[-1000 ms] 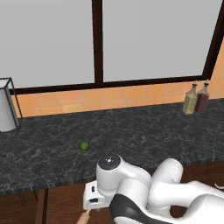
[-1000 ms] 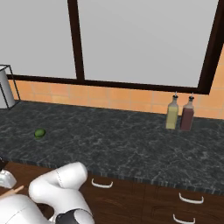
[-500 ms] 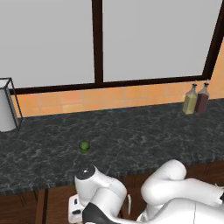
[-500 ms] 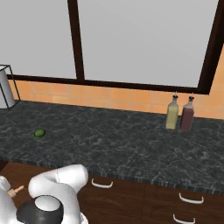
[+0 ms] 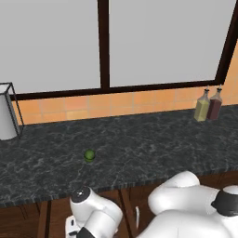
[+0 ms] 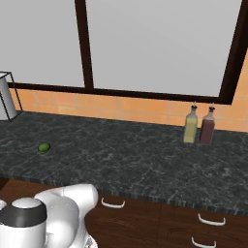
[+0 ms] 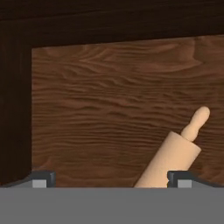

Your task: Pick the rolling pin from the drawer and place it on the counter.

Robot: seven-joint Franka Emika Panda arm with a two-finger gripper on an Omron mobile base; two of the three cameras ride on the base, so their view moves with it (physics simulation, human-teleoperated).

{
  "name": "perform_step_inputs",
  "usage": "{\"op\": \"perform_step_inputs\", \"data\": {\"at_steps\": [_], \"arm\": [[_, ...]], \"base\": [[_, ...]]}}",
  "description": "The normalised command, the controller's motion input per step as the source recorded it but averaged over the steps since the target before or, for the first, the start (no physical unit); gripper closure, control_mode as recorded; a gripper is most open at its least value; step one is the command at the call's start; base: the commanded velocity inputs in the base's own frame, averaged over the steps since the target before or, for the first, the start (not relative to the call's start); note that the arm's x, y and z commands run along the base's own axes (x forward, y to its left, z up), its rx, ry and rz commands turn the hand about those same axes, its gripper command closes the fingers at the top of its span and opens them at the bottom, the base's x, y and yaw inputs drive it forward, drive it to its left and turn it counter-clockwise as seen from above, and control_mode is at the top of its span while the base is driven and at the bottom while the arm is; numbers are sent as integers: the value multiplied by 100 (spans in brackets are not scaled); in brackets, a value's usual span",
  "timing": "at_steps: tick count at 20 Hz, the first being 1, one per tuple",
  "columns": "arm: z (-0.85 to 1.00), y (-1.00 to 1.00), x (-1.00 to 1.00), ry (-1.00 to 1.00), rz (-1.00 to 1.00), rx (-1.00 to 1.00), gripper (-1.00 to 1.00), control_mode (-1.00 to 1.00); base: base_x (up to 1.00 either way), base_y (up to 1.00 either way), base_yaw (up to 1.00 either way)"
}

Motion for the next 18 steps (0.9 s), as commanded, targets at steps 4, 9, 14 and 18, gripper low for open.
{"op": "perform_step_inputs", "data": {"at_steps": [4,9,14,18], "arm": [[-56,17,10,0,0,0,-100,-100],[-29,28,23,-1,0,0,-100,-100],[-16,42,17,-2,0,1,-100,-100],[-41,28,9,0,0,0,-100,-100]], "base": [[0,0,0],[0,0,0],[0,0,0],[0,0,0]]}}
